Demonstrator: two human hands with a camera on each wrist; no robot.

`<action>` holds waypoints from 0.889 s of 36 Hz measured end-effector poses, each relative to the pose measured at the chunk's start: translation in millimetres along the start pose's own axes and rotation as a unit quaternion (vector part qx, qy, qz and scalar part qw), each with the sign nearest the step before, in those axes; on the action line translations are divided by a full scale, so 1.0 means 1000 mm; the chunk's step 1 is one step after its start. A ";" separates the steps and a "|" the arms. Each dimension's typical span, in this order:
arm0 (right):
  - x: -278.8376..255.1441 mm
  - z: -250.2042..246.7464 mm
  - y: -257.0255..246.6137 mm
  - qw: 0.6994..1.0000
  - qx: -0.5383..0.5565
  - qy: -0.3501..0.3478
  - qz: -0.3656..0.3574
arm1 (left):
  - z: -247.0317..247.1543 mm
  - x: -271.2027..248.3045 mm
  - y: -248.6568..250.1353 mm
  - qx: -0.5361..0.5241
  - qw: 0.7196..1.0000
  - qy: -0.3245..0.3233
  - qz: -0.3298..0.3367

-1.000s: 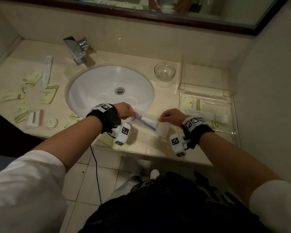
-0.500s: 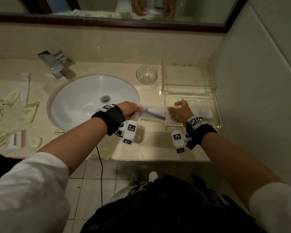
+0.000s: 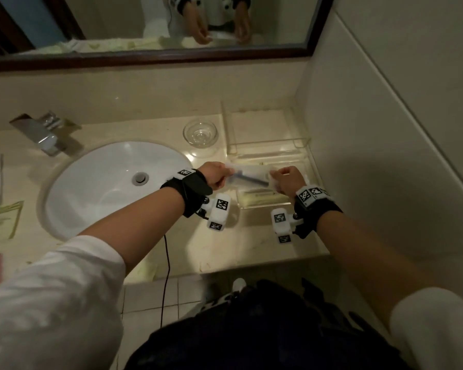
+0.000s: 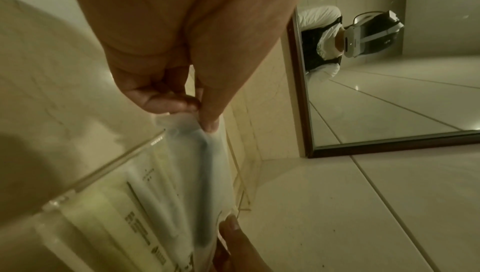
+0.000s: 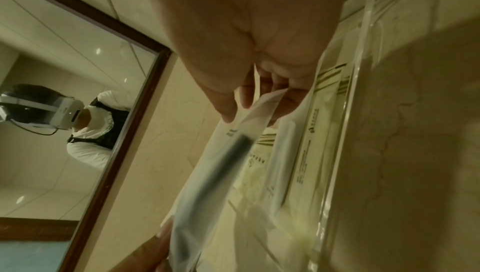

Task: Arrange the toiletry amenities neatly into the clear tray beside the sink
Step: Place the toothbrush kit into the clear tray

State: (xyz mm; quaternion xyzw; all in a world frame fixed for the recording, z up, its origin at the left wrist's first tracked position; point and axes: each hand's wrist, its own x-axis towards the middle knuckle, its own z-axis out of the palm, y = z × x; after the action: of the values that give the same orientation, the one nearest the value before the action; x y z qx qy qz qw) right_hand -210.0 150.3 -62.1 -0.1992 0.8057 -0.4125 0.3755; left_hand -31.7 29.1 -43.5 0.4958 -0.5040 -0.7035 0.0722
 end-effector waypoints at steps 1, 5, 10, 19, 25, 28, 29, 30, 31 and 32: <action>0.002 -0.002 0.000 1.000 -0.006 0.002 0.003 | 0.005 0.003 0.001 0.003 1.000 -0.003 0.005; 0.012 -0.012 0.005 0.999 -0.032 0.007 0.020 | 0.022 0.017 0.001 0.021 1.000 -0.004 0.020; 0.026 -0.026 0.012 0.997 -0.055 0.009 0.053 | 0.043 0.035 0.005 0.030 0.999 0.003 0.016; 0.033 -0.046 -0.004 0.996 -0.035 -0.010 0.083 | 0.070 0.060 0.013 0.013 1.000 -0.015 0.012; 0.039 -0.053 -0.009 0.995 -0.031 -0.015 0.090 | 0.076 0.072 0.021 -0.008 0.999 -0.030 -0.006; 0.052 -0.054 -0.001 0.994 -0.053 -0.015 0.093 | 0.076 0.079 0.022 -0.019 0.999 -0.033 -0.007; 0.062 -0.054 0.006 0.994 -0.052 -0.013 0.095 | 0.076 0.081 0.023 -0.023 0.999 -0.034 -0.006; 0.062 -0.054 0.004 0.994 -0.053 -0.016 0.095 | 0.076 0.082 0.023 -0.027 0.999 -0.035 -0.005; 0.054 -0.053 -0.005 0.994 -0.053 -0.021 0.092 | 0.076 0.083 0.025 -0.030 0.999 -0.036 -0.006; 0.049 -0.053 -0.011 0.994 -0.054 -0.026 0.087 | 0.077 0.084 0.026 -0.032 0.999 -0.036 -0.005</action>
State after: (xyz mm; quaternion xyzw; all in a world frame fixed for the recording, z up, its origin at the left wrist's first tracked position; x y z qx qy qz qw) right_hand -281.6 140.1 -54.3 -0.1588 0.8307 -0.3290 0.4201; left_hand -142.8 15.1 -75.8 0.4698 -0.4811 -0.7372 0.0661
